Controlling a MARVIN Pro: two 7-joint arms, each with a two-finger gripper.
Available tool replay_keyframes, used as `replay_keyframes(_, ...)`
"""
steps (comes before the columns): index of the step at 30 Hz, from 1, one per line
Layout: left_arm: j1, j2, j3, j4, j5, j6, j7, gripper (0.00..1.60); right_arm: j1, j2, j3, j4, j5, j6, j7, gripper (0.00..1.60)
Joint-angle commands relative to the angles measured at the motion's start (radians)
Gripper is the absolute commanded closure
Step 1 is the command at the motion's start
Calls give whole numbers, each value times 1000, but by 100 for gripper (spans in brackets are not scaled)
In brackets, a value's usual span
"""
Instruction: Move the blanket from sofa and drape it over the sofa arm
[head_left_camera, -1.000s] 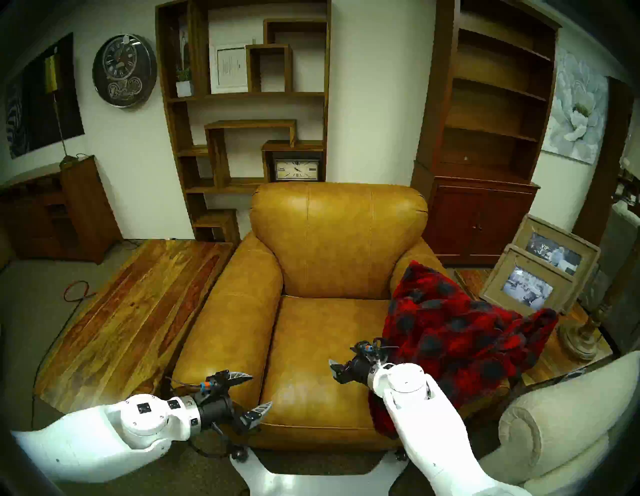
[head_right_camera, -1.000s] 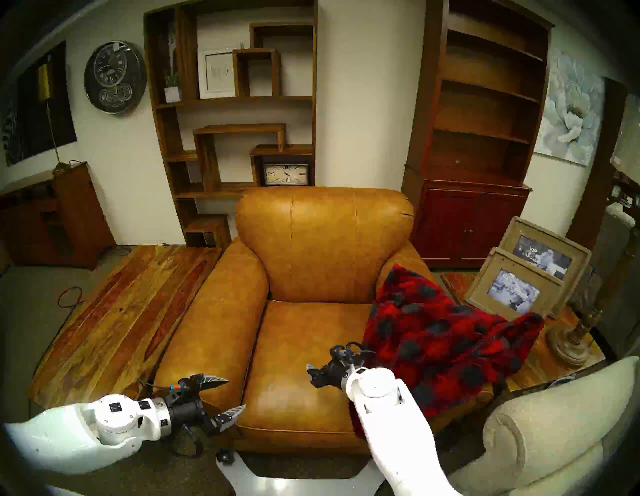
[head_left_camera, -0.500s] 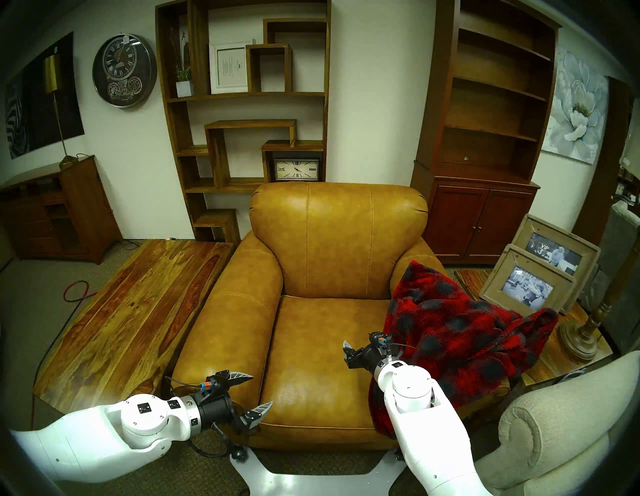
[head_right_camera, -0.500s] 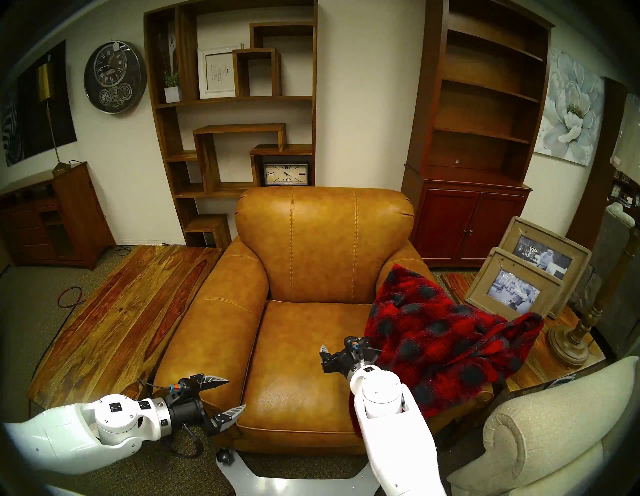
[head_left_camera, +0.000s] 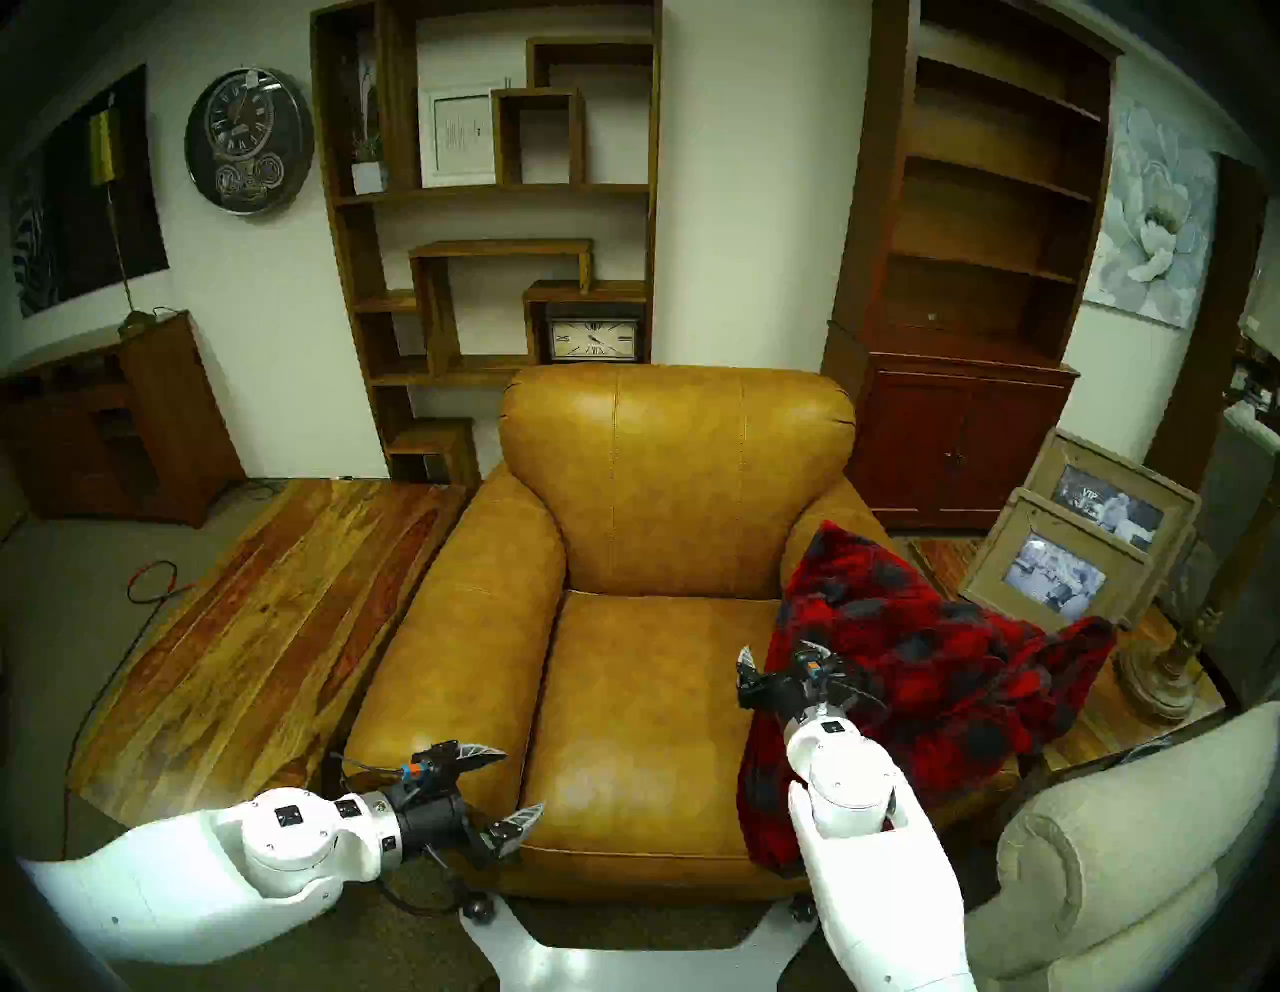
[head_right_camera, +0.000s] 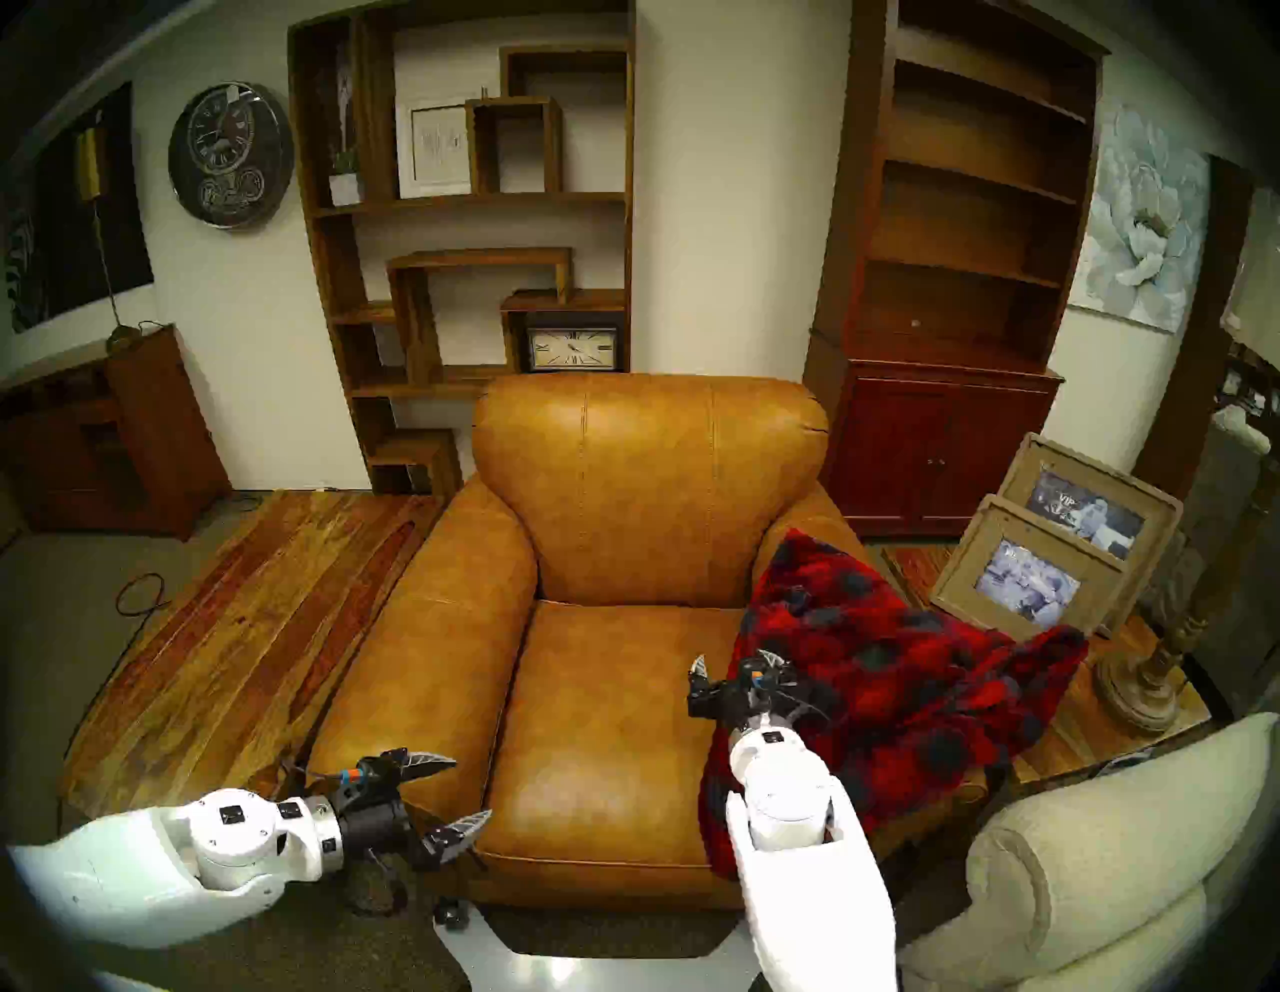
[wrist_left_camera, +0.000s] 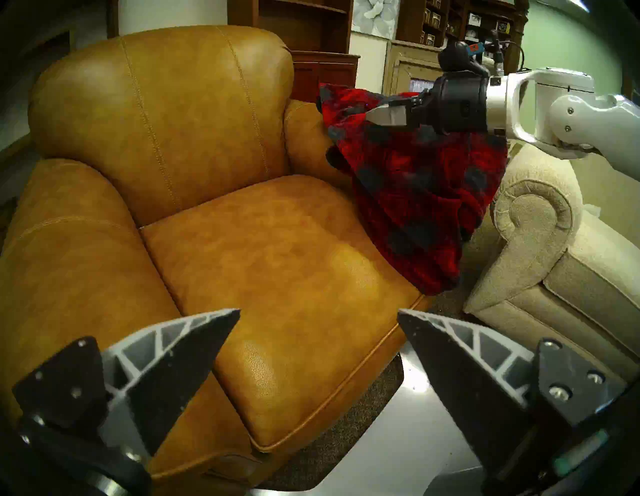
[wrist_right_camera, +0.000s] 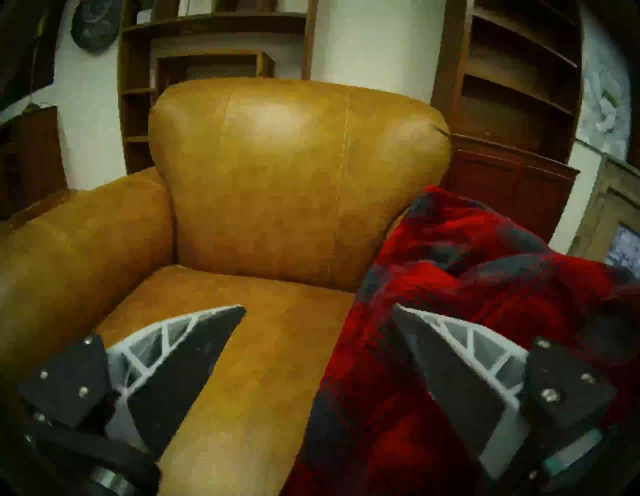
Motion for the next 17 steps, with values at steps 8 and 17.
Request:
replay_keyframes(8, -4, 0, 1, -10, 0, -4, -2, 0, -101, 3, -50, -189, 11, -64, -227, 0)
replay_keyframes(17, -7, 2, 4, -12, -1, -5, -1, 0, -176, 26, -105, -293, 16, -93, -410, 0)
